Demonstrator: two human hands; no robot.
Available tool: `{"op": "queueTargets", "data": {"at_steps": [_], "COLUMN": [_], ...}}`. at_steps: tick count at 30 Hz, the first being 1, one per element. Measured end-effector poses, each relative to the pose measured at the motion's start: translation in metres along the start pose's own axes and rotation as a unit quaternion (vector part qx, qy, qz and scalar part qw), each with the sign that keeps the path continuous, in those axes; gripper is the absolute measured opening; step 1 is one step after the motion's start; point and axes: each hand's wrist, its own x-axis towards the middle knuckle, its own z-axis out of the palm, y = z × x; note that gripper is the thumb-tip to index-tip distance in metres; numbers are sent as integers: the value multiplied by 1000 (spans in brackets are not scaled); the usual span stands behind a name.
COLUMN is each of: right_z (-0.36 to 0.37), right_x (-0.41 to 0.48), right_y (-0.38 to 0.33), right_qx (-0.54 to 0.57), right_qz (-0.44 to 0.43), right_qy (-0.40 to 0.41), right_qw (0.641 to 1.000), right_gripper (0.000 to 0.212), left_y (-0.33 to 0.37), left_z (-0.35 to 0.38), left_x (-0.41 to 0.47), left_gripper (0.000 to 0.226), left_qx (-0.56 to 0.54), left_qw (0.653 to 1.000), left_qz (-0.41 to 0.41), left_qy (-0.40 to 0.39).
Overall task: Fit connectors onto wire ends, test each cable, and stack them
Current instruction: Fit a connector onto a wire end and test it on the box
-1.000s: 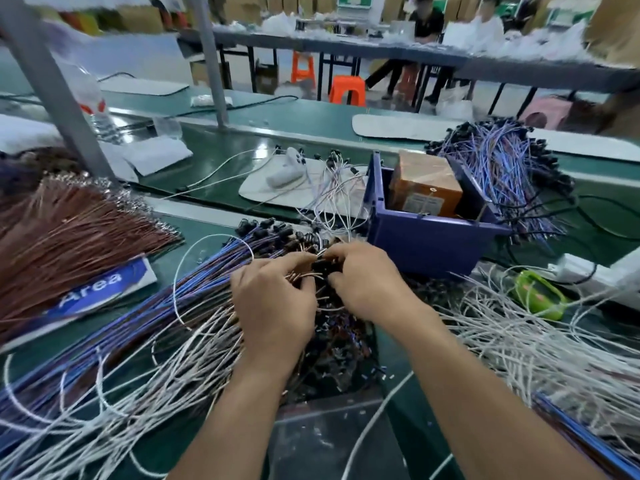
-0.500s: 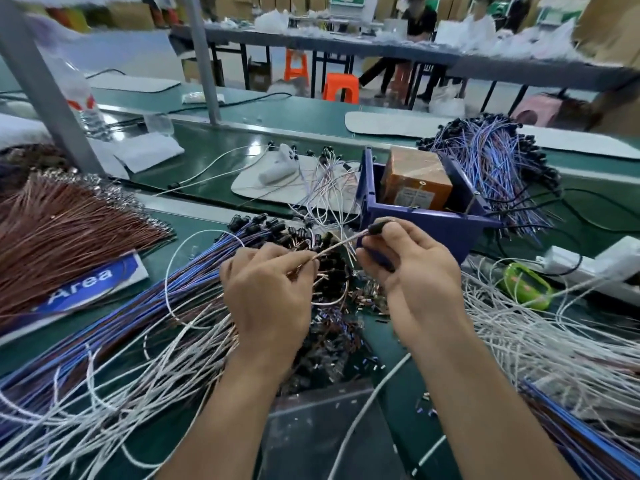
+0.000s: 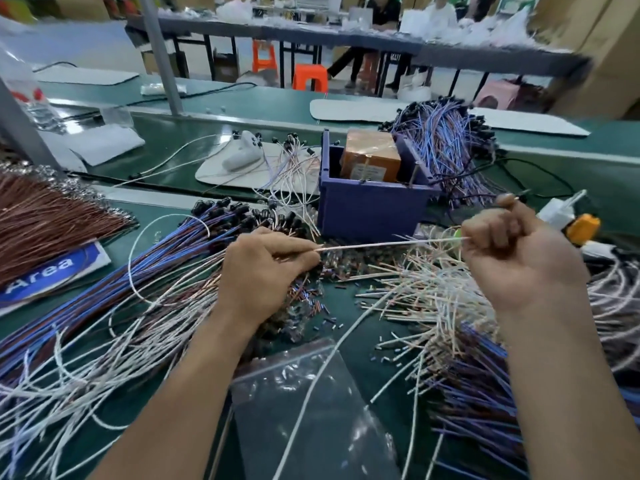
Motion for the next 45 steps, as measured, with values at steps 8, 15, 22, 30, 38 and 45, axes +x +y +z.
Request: {"op": "queueTargets", "data": {"at_steps": [8, 15, 22, 30, 38, 45], "right_z": [-7, -9, -26, -33, -30, -30], "right_x": [-28, -29, -21, -13, -15, -12], "right_y": [2, 40, 32, 38, 35, 24], "right_qx": [-645, -677, -557, -555, -506, -358], "right_qz": [-12, 45, 83, 27, 23, 0], "right_qy": [-171, -240, -141, -57, -5, 10], "right_qw": [745, 695, 814, 829, 862, 934], "right_gripper": [12, 8, 23, 32, 38, 22], "left_y": [19, 35, 26, 22, 19, 27], "left_z": [7, 24, 25, 12, 8, 15], "left_x": [-7, -25, -18, -14, -9, -22], "left_gripper": [16, 15, 23, 40, 13, 17], "left_qx": [-24, 10, -147, -234, -217, 11], "left_qw": [994, 990, 987, 964, 970, 999], "left_qz": [85, 111, -60, -117, -106, -18], "left_qy": [-70, -83, -39, -45, 5, -32]}}
